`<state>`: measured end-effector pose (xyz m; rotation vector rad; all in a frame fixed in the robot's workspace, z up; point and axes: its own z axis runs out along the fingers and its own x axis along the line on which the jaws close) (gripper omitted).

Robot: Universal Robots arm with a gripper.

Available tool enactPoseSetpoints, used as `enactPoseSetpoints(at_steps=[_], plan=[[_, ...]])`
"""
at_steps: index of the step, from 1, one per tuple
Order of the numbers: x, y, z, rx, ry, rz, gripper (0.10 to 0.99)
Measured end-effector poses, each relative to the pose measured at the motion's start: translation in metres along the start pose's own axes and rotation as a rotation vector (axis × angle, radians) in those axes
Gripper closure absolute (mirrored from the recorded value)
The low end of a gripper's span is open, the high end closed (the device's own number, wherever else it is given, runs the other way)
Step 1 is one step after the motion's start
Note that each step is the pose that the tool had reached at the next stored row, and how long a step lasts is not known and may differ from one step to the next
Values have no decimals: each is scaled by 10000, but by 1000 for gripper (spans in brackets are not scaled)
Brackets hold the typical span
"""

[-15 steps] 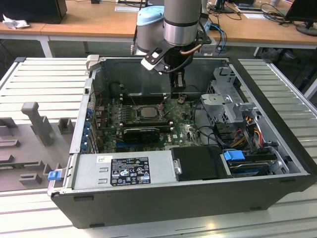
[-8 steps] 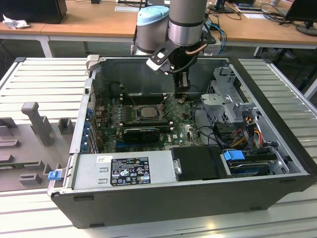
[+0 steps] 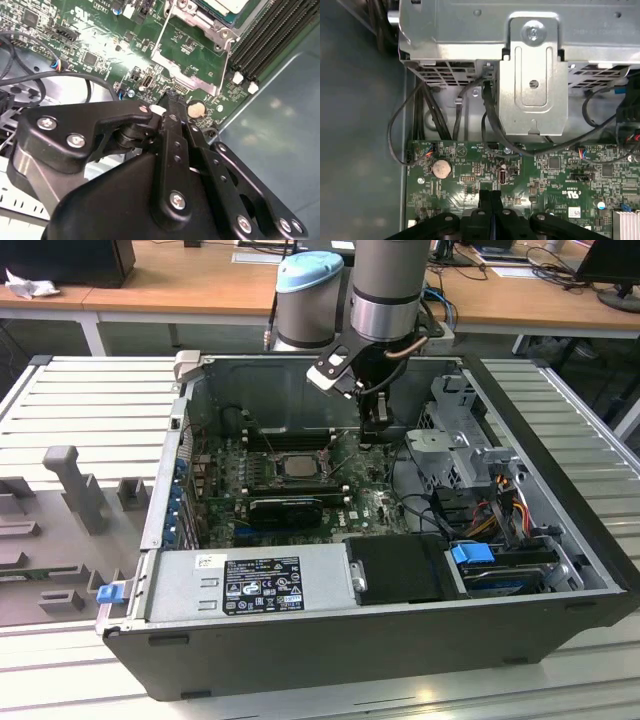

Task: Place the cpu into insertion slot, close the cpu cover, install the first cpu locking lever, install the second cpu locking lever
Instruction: 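Close the cpu cover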

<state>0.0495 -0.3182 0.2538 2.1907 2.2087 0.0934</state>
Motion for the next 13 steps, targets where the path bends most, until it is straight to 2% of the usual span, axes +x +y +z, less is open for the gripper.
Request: enactPoseSetpoints(at_steps=[1,2,13], plan=[[0,-22,1,9,1,1,980],[0,-77,1,9,0,-1,980],[1,-195,-6,10,1,0,980]])
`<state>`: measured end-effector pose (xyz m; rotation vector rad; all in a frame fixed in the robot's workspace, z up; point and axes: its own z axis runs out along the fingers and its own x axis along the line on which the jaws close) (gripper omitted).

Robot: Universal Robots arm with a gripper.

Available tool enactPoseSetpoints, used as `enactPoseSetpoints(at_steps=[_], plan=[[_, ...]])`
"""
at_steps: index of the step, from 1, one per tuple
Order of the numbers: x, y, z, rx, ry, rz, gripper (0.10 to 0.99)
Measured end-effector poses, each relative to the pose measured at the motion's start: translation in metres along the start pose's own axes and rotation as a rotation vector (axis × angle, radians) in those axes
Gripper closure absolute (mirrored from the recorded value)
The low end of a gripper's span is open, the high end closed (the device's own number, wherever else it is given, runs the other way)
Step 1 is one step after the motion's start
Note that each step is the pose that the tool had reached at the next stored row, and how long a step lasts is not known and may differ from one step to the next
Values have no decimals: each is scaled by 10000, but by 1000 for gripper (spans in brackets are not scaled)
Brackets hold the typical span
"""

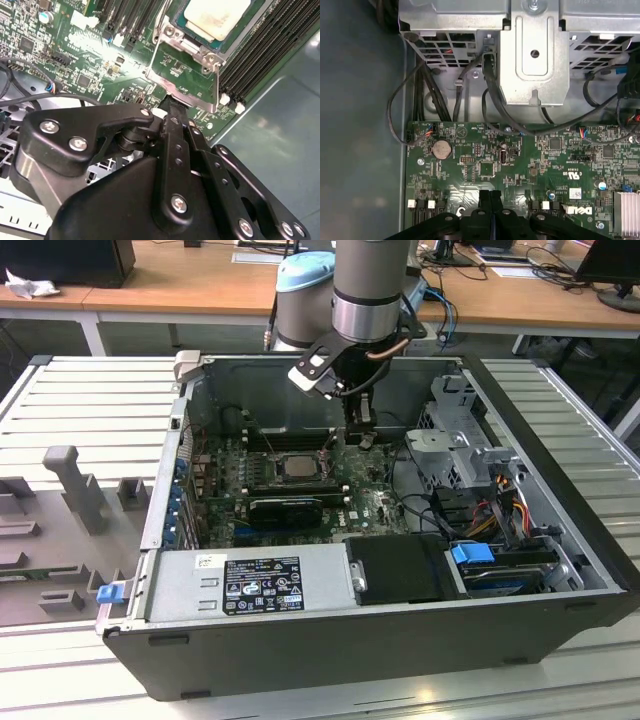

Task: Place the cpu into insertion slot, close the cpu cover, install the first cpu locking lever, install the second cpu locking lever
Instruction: 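Close the cpu cover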

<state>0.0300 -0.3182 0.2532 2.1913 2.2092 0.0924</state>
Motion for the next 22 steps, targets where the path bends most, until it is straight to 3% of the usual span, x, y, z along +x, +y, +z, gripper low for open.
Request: enactPoseSetpoints(at_steps=[22], plan=[[1,-113,-7,0,0,0,980]])
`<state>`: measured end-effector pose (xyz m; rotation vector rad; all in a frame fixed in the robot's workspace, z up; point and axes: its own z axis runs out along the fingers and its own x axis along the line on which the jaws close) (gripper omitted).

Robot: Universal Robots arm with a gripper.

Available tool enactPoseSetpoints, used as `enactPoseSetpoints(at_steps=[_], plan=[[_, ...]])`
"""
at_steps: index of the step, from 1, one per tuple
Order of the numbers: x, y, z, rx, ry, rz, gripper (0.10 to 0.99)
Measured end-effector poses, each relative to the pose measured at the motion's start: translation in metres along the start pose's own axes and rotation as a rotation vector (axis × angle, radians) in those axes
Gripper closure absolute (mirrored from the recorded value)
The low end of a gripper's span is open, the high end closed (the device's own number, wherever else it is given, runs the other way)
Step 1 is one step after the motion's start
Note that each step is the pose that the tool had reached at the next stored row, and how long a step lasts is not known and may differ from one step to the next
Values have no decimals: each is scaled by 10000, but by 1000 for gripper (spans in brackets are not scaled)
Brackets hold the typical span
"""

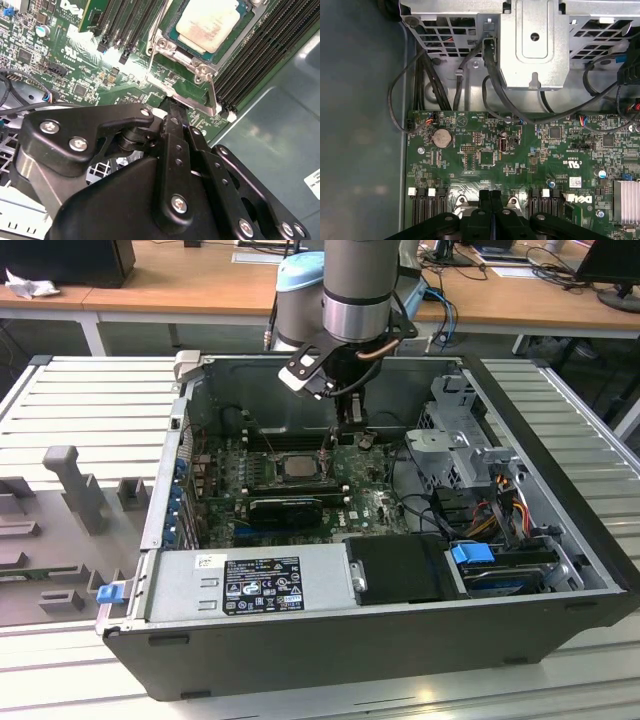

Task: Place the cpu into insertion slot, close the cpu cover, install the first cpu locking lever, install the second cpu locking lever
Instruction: 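Close the cpu cover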

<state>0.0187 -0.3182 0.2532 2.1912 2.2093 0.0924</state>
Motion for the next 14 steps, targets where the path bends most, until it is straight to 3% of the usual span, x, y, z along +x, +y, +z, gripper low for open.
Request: enactPoseSetpoints(at_steps=[14], plan=[[0,-46,-3,0,0,0,980]])
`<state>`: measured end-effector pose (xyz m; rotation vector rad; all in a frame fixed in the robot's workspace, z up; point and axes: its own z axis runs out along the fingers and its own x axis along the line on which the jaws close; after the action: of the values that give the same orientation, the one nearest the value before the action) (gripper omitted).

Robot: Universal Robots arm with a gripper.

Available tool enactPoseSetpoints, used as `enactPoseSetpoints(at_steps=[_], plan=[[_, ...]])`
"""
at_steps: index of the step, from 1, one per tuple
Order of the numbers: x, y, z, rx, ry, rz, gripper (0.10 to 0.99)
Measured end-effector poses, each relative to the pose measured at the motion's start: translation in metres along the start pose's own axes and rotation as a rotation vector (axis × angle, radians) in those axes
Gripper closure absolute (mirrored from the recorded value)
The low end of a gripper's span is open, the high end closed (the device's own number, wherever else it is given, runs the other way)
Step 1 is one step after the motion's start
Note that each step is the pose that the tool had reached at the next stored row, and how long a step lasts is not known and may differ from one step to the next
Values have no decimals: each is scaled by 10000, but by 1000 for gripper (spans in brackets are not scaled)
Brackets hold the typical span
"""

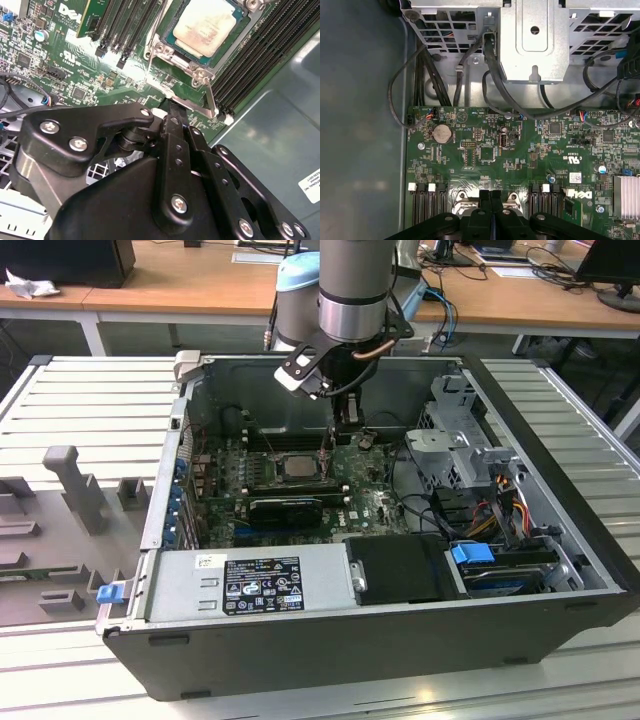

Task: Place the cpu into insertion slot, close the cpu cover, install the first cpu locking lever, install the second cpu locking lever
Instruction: 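Close the cpu cover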

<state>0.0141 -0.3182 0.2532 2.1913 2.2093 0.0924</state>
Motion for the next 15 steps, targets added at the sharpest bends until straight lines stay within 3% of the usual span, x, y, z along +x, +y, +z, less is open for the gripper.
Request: enactPoseSetpoints(at_steps=[15], plan=[[0,-50,-3,0,0,0,980]])
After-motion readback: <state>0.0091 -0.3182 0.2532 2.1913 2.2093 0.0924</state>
